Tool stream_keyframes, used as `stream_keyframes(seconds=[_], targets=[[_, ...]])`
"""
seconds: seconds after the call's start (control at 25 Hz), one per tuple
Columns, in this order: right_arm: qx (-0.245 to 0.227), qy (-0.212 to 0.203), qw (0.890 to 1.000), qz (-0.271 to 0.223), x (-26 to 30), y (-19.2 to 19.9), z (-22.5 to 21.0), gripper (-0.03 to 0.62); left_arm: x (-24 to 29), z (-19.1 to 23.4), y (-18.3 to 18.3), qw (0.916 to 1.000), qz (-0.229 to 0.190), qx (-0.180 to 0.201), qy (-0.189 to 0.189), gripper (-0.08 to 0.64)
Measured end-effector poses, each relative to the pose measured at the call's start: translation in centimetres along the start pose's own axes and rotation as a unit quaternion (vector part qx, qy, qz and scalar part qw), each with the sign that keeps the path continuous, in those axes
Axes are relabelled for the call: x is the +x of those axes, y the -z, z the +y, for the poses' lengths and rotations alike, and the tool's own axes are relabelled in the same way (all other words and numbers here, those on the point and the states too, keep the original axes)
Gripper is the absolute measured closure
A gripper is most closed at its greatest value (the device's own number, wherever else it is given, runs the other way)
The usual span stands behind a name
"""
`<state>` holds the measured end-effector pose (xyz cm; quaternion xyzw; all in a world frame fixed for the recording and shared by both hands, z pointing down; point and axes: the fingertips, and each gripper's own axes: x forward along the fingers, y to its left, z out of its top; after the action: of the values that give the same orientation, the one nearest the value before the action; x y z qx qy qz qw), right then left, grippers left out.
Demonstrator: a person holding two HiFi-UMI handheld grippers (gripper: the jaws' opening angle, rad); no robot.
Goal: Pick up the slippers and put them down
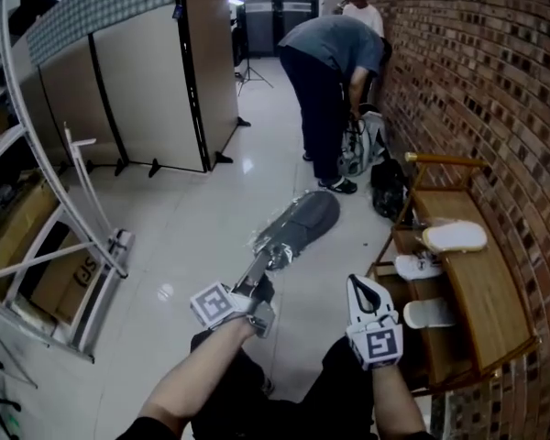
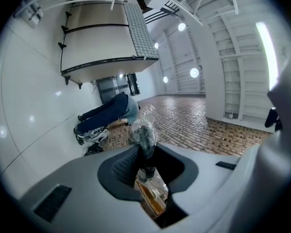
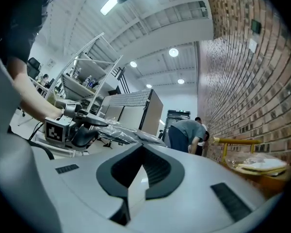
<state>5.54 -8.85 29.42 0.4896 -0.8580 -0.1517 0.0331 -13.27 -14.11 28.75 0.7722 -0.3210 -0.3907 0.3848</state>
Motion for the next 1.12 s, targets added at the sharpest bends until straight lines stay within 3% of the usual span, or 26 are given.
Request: stream_keyframes(seconds=[0.28,0.44,0.68,0.84,1.0,1.12], targets=[[0.033,-0.013,0.998,0.047,3.8,6.3,0.5,0.583,-0.1,8.0,1.2,0.9989,0.000,-0.009,-0.045,0.483],[0.033,-0.033,0.996,0.073,6.8,10.4,0.0,0.583,0.0,13.0,1.5,0.9960,-0.014,-0.035,-0.081,0.483],[0.026,-0.021,0.996,0.088,10.9,14.3,-3.0,0.583,1.1,21.2,2.1,0.9910,-0.015,-0.022,-0.131,0.483],[0.062,-0.013,0.993,0.104,12.4,18.2,-4.3,0.583,1.9,26.1,4.6,0.9897,0.006,-0.010,-0.143,0.483],[0.081,-0.036,0.987,0.134,11.4,21.0,-3.2,0.583,1.9,30.7,8.1,0.9872,0.014,-0.043,-0.153,0.483],[0.117,-0.042,0.980,0.153,11.2,22.2,-3.4,0.583,0.8,34.7,10.2,0.9826,-0.018,-0.085,-0.164,0.483]])
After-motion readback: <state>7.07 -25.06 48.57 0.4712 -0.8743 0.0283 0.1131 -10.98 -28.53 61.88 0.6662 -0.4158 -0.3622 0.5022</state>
